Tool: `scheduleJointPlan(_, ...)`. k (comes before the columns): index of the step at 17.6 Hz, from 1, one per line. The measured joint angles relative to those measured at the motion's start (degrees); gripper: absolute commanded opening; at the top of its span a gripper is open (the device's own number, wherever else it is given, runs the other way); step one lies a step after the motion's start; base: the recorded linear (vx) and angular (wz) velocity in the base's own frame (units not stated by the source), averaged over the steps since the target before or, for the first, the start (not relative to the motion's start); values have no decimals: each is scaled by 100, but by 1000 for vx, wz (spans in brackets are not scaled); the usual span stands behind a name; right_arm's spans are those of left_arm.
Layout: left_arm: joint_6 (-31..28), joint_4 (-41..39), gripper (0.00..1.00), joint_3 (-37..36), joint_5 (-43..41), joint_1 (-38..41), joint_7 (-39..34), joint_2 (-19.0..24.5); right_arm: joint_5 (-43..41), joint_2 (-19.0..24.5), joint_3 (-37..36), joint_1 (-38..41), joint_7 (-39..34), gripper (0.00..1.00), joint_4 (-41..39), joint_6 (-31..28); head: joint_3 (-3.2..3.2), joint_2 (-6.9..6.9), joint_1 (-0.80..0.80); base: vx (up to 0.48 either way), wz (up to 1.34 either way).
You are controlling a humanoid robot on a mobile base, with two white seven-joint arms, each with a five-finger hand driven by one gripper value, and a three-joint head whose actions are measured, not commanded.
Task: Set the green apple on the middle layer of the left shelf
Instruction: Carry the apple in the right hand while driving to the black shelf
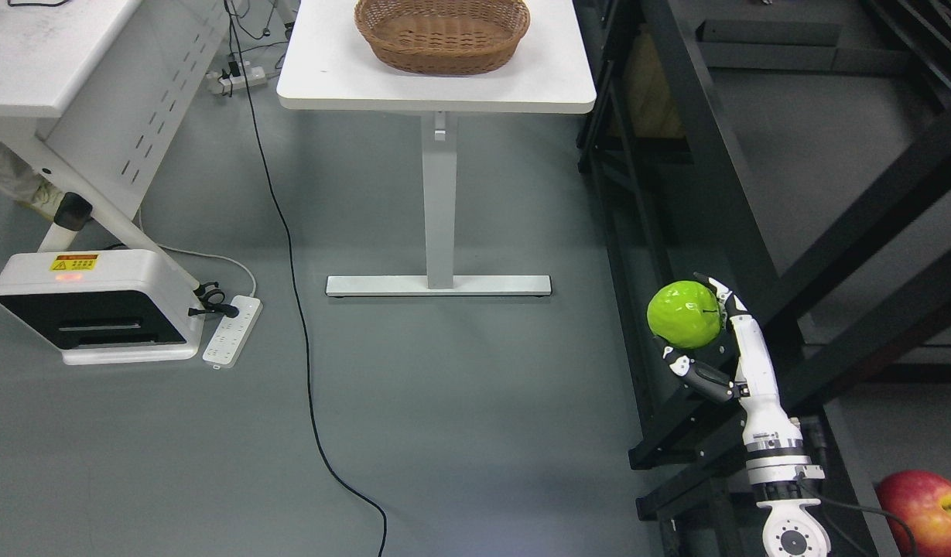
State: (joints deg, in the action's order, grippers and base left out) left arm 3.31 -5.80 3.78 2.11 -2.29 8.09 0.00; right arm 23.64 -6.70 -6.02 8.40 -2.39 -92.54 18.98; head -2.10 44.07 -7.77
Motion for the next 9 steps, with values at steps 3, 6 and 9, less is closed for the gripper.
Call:
scheduleJointPlan(3,-1,0,100,0,0,0,0,0,0,1,1,-2,0,0,2,0,0,0,0,-134,-337)
scheduleJointPlan(6,-1,0,100,0,0,0,0,0,-2,9,1,-11,0,0,3,12,0,0,0,-117,-366)
scheduleJointPlan(9,-2,0,100,2,0,0,0,0,-5,28,0,-33,-21,0,5,-117,0,0,0,-105,-425)
